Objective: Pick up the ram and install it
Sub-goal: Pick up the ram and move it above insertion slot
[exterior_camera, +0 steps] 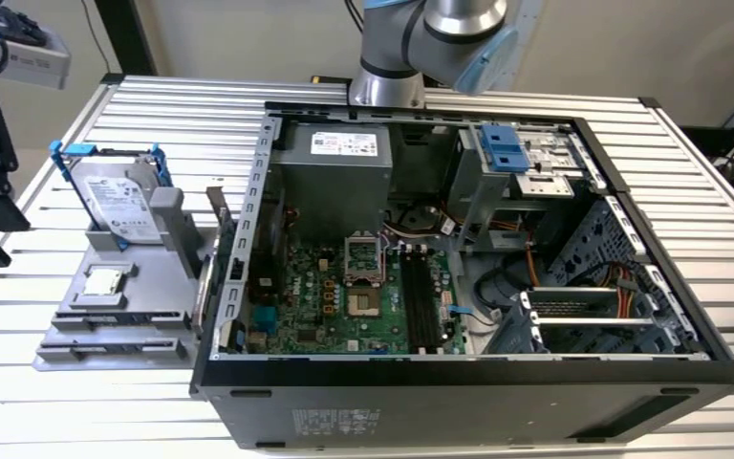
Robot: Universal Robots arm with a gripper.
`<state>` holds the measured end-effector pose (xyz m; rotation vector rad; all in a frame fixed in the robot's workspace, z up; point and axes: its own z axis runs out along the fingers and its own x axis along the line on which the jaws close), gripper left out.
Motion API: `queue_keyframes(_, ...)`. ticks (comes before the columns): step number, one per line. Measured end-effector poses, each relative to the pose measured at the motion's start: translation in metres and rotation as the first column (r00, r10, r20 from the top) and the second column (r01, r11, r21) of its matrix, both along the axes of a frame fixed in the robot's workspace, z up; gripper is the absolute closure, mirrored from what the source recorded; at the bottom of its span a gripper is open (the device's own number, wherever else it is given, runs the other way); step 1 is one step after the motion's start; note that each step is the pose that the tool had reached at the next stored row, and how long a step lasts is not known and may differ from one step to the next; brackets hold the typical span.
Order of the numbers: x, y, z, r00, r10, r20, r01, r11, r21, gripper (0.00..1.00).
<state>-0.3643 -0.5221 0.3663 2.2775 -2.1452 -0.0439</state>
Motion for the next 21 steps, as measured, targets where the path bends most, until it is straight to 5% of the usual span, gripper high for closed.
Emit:
queue_keyframes(9,0.0001,0.0,-0.0091,0.9989,-0.047,0.0,0.047,0.9989,-0.0001,0.0)
queue_keyframes(21,0.0,0.0002,-0.0099,0.9988,-0.049,0.0,0.049,0.9988,-0.0001,0.0)
